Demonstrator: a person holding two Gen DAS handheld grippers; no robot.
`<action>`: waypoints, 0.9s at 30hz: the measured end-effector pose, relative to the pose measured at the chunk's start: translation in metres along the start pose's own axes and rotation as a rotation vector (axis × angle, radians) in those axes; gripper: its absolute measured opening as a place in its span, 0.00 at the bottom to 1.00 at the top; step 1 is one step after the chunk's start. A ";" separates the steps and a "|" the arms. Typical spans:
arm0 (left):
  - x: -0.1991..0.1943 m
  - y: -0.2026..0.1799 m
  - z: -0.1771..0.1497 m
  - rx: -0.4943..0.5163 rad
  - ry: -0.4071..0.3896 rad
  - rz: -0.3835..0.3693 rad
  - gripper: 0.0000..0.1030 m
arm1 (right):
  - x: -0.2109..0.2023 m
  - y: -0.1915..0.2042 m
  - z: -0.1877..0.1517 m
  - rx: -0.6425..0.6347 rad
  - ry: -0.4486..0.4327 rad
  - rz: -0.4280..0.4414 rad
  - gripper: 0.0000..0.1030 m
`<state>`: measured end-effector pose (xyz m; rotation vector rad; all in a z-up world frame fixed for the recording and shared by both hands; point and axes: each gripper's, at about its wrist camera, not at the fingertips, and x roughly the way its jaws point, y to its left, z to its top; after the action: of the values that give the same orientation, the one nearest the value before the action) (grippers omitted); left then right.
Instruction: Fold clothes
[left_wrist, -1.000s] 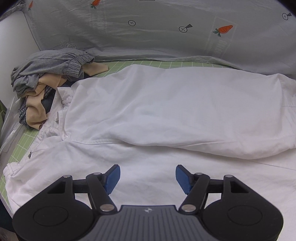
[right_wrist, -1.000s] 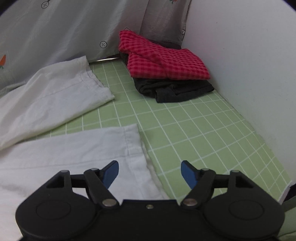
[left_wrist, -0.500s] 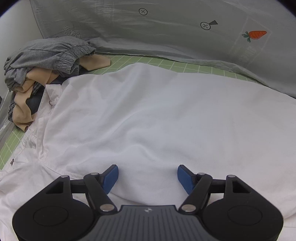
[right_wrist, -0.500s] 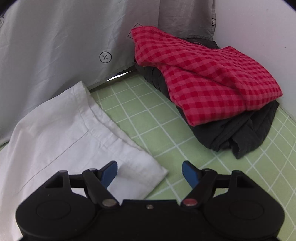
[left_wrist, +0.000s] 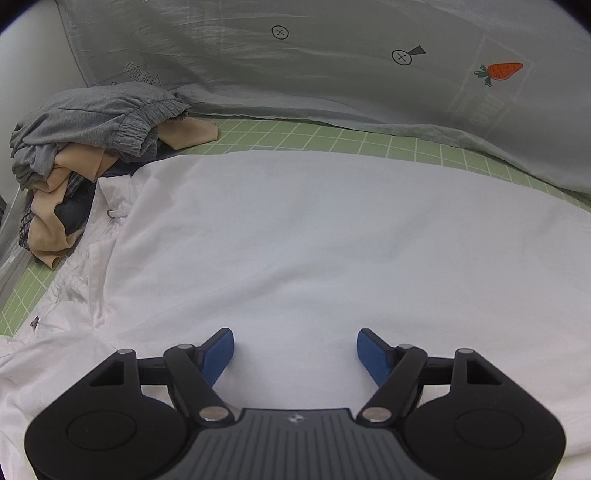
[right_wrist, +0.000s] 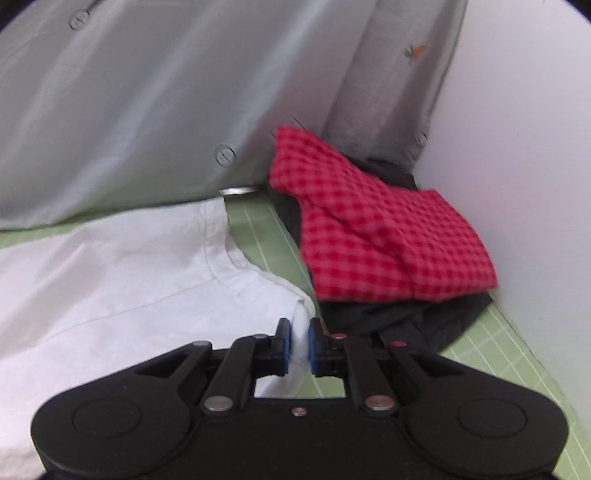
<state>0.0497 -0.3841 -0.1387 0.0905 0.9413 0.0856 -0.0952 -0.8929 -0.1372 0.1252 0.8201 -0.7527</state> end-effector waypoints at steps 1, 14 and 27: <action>0.000 0.001 0.000 -0.005 0.002 -0.003 0.72 | 0.003 -0.003 -0.005 -0.003 0.027 -0.004 0.19; -0.059 0.021 -0.017 -0.005 -0.093 -0.058 0.72 | -0.067 -0.049 -0.043 0.221 -0.017 0.100 0.79; -0.110 0.061 -0.095 0.008 -0.093 -0.130 0.76 | -0.130 -0.103 -0.150 0.420 0.000 0.244 1.00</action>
<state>-0.0932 -0.3324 -0.0992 0.0399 0.8523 -0.0424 -0.3117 -0.8395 -0.1312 0.5910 0.6229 -0.6843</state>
